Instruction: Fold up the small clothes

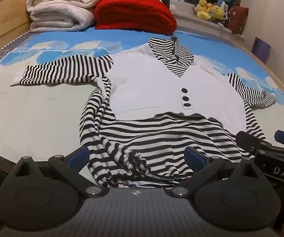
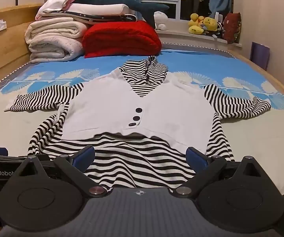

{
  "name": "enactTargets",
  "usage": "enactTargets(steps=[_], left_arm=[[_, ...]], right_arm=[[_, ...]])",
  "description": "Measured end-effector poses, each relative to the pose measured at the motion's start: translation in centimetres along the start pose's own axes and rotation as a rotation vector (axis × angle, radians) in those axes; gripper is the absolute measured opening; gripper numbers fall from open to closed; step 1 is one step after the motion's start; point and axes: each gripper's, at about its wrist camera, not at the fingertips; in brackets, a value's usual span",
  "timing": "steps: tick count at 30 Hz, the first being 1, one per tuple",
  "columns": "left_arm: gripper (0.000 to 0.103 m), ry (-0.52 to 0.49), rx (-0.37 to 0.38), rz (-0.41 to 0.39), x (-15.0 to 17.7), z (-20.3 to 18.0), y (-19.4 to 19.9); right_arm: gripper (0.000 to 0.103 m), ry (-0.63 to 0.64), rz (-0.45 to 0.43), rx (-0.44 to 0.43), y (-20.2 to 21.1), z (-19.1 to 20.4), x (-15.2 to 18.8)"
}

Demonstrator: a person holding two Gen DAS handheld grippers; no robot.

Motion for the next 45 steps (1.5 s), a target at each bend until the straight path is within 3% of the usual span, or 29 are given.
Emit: enactTargets(steps=[45], left_arm=[[0.102,-0.004,0.011,-0.027,0.43,0.06,-0.61]], right_arm=[[0.097,0.002,-0.036,-0.003,-0.1,-0.06,-0.01]])
Point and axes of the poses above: each gripper's, at about its wrist camera, not at the fingertips, and y roughly against the way its jaws point, z to its left, x to its underside, and after that the axes turned 3 degrees about x, right-handed
